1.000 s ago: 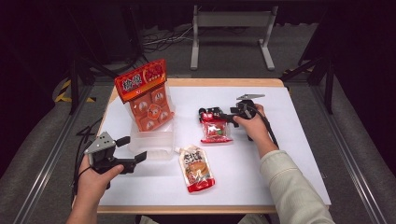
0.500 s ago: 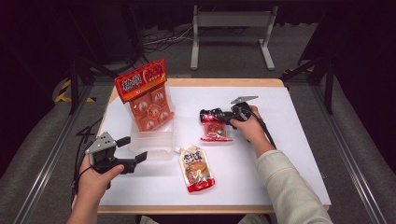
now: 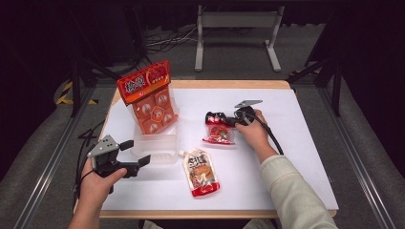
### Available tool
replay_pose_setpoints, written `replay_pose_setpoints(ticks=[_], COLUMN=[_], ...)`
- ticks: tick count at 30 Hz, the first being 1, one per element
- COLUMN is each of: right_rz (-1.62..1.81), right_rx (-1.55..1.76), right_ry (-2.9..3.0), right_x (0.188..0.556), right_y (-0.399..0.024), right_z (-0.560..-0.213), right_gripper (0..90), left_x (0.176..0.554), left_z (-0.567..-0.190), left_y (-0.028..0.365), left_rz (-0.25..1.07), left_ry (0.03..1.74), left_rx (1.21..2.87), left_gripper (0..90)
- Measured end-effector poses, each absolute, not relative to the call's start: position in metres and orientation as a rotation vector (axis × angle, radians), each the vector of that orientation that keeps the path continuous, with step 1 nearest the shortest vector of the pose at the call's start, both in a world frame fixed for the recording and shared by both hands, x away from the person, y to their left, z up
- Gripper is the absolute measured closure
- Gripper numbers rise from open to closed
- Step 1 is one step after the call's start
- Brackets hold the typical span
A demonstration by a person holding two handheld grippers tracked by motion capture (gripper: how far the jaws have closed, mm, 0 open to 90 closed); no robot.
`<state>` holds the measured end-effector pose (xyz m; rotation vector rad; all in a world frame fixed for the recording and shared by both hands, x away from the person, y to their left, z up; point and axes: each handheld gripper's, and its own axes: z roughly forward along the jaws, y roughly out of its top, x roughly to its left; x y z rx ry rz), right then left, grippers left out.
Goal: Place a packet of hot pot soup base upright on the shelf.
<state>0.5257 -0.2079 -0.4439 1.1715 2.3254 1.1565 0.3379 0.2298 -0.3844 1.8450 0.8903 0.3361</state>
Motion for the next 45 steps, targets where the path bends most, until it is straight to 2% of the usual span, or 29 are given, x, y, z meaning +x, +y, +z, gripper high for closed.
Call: replay_pose_setpoints(ticks=[13,26,32,39,45], right_rz=[1.346,1.505,1.554,1.677,1.737], right_rx=[1.129,0.897,0.780,0.675,0.581], right_ry=[2.274,2.249,2.229,2.192,2.176], right_x=[0.509,0.467,0.447,0.422,0.399], right_y=[-0.215,-0.212,-0.213,-0.217,-0.217], right_z=[-0.408,-0.357,-0.342,-0.325,-0.314], right_gripper=[90.0,90.0,90.0,90.0,90.0], left_x=[0.335,0.333,0.332,0.328,0.327], left_z=[-0.381,-0.379,-0.377,-0.372,-0.370], left_y=[0.226,0.220,0.211,0.199,0.190], left_rz=[0.333,0.300,0.282,0.260,0.238], left_ry=[0.880,0.862,0.807,0.694,0.689], left_rx=[1.847,1.811,1.779,1.777,1.737], left_gripper=[12.6,11.2,7.2,8.4,4.7])
